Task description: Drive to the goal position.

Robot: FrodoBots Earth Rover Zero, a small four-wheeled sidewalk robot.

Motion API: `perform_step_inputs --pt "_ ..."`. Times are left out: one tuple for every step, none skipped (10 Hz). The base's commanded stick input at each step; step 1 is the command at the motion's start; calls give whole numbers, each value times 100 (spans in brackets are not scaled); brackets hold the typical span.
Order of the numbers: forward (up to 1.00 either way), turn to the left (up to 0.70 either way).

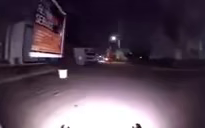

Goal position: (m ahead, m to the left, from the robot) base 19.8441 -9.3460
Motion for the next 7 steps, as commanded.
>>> perform_step_inputs --pt "85 0" --pt "85 0" --pt "85 0" --pt "85 0" --pt "85 0" --pt "85 0" --pt "85 0"
